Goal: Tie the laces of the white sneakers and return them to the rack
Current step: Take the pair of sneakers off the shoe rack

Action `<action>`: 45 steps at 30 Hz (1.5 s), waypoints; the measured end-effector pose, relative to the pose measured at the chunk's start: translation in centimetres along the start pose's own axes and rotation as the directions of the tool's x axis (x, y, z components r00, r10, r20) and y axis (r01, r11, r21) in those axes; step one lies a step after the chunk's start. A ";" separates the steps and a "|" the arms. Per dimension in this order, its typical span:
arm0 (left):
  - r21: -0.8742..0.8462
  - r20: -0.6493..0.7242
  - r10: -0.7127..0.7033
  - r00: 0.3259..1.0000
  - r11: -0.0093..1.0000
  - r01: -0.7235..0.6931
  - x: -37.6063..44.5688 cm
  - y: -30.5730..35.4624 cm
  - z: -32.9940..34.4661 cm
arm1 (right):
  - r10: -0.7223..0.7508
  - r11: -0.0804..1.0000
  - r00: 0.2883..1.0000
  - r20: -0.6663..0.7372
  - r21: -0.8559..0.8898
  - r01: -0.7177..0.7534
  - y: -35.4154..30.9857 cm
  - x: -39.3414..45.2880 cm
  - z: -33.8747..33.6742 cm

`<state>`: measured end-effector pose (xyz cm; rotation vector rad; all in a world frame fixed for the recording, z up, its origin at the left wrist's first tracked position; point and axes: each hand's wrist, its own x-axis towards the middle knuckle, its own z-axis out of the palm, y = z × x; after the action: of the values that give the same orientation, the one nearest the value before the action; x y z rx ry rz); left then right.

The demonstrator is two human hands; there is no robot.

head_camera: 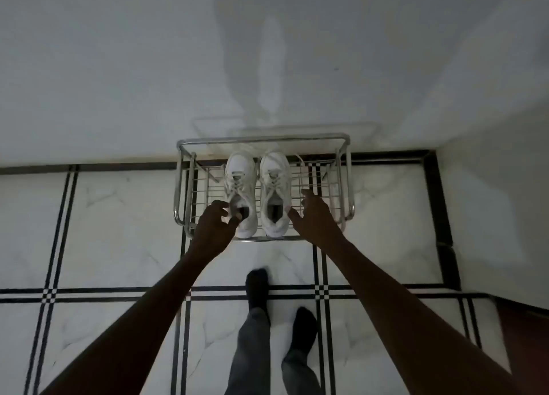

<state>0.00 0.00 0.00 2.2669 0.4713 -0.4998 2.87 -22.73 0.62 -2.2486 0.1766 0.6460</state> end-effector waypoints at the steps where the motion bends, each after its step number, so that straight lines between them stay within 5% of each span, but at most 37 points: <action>1: -0.008 -0.010 -0.025 1.000 1.000 0.025 1.4 -0.9 0.8 | 0.041 0.999 0.999 0.005 0.024 -0.041 0.7 1.5 1.1; 6: -0.024 0.010 -0.150 0.989 0.988 0.150 6.1 -4.5 3.4 | 0.154 0.987 0.988 0.028 0.033 -0.155 3.4 6.7 5.2; 25: -0.213 0.138 -0.131 0.982 0.964 0.159 8.5 -8.4 4.6 | 0.101 0.983 0.994 -0.045 0.159 -0.092 5.3 8.1 8.2; 34: -0.289 -0.019 -0.065 0.998 0.956 0.057 -1.5 -10.8 6.9 | -0.046 0.983 0.972 -0.231 0.163 0.086 7.2 -1.2 9.6; 40: -0.267 -0.097 -0.033 0.995 0.964 0.006 -11.5 -15.7 11.3 | -0.105 0.977 0.975 -0.194 0.162 0.137 11.5 -9.8 12.7; 45: -0.297 -0.065 -0.092 0.994 0.952 0.068 -16.4 -20.7 16.3 | -0.017 0.985 0.992 -0.128 0.166 0.038 17.7 -13.9 17.5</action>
<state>-27.23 -1.61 -14.78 1.9911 0.6358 -0.3552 -21.63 -23.35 -13.89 -2.1249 0.2529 0.4565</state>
